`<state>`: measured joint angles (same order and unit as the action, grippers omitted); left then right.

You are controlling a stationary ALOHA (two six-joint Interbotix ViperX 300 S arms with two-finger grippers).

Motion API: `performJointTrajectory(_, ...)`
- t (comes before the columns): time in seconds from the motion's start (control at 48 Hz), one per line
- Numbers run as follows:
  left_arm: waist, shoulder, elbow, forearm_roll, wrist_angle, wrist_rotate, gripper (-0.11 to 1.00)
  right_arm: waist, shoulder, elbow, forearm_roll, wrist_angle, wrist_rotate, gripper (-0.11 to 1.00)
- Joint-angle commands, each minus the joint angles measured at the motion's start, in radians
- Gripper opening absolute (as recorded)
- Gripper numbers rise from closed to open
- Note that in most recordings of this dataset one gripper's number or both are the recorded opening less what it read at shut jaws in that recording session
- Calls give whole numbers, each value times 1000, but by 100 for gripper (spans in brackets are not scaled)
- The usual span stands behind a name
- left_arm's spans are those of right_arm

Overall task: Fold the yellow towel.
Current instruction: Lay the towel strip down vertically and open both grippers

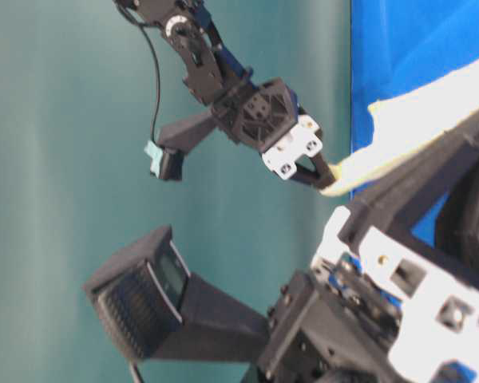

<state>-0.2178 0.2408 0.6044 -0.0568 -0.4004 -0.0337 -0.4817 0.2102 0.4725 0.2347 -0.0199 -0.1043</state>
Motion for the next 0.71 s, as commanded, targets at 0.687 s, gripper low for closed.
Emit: performJointTrajectory(0.687,-40,-52,0,5,98,-14,33,6,9,-51,25,-12,9,29)
